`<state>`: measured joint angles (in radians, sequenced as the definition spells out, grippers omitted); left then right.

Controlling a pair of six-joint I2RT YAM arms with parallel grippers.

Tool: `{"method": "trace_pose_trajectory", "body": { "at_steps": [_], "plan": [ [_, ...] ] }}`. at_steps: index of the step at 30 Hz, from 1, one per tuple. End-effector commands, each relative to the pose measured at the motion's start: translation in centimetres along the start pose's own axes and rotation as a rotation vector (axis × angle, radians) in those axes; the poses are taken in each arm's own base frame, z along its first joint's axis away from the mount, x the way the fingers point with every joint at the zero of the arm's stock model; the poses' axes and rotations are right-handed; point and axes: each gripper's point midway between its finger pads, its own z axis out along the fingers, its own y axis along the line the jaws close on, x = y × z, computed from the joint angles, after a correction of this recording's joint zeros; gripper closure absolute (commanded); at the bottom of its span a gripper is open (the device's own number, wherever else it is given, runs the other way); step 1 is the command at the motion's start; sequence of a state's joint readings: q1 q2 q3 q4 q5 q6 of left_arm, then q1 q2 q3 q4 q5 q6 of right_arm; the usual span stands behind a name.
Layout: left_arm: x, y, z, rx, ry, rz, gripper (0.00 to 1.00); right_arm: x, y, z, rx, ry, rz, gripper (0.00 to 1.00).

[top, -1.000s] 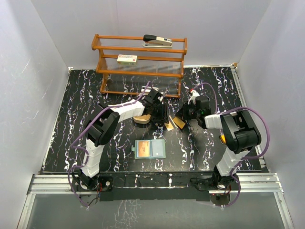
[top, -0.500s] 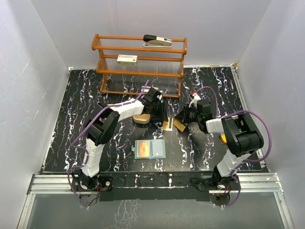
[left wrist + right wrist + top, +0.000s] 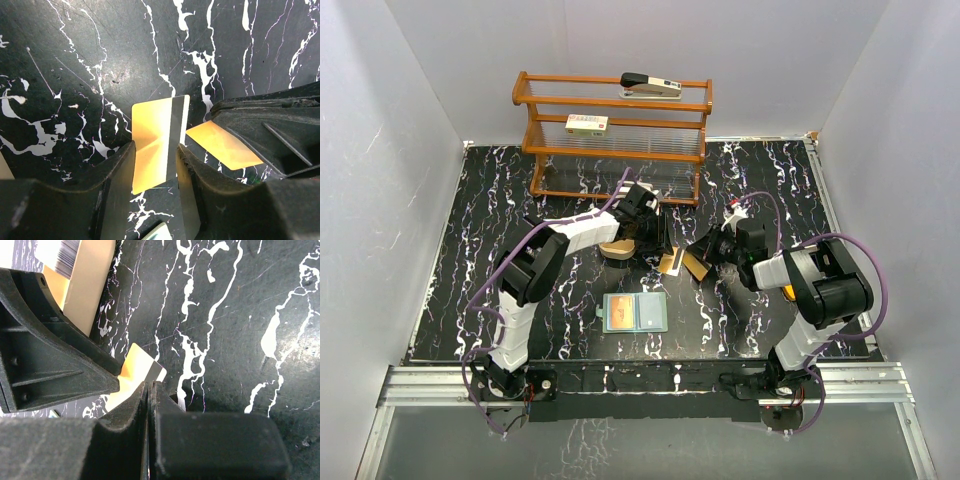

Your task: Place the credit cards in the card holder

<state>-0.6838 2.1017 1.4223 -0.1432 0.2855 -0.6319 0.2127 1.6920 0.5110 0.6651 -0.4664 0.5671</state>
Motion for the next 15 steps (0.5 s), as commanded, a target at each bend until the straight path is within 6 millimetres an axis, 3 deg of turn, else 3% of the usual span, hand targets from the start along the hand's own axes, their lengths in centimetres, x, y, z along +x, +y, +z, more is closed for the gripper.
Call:
{"method": "trace_pose_trajectory", "body": {
  "at_steps": [1,15],
  "plan": [
    [3.8,4.3,0.6,-0.143,0.100,-0.019,0.61,-1.3,1.4,-0.2,-0.036,-0.054,-0.008,1.00],
    [4.0,4.3,0.1,-0.144,0.099,-0.017,0.60,-2.6,1.1,-1.6,-0.002,-0.134,0.013,1.00]
  ]
}}
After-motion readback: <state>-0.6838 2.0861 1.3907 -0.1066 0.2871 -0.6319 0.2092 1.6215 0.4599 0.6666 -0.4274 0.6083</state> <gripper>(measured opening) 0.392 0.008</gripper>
